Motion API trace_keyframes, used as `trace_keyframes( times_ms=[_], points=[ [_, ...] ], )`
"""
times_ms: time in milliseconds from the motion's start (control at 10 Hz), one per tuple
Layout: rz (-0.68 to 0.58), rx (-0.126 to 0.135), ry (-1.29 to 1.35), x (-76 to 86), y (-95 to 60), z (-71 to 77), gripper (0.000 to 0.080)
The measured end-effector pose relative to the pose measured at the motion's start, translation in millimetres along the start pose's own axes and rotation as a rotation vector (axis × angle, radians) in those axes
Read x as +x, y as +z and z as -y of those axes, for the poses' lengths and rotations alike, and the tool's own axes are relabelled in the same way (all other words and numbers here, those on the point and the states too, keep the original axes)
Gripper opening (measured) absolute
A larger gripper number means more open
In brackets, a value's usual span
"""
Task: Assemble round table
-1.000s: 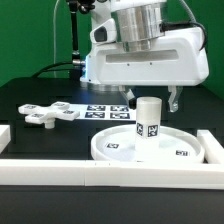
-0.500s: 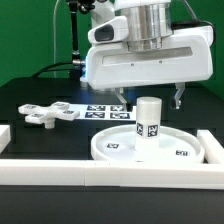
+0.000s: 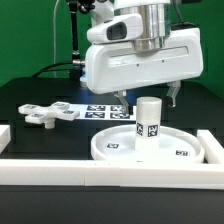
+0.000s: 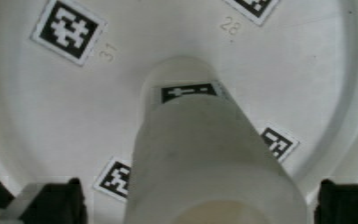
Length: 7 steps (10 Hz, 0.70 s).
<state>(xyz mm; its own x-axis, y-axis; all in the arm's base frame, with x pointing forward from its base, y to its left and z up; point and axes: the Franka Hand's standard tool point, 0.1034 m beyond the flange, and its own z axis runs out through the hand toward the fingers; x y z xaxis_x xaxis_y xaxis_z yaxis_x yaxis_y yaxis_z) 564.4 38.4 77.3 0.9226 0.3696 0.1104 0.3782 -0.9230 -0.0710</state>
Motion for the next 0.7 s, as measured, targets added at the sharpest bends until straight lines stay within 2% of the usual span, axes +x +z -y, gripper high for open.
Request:
trace_keyframes(
  times_ms=[400, 700],
  points=[
    [0.035, -0.031, -0.352, 1.9, 5.2, 15.3, 0.0649],
    [0.062, -0.042, -0.577, 2.0, 6.5, 13.6, 0.0649]
  ],
)
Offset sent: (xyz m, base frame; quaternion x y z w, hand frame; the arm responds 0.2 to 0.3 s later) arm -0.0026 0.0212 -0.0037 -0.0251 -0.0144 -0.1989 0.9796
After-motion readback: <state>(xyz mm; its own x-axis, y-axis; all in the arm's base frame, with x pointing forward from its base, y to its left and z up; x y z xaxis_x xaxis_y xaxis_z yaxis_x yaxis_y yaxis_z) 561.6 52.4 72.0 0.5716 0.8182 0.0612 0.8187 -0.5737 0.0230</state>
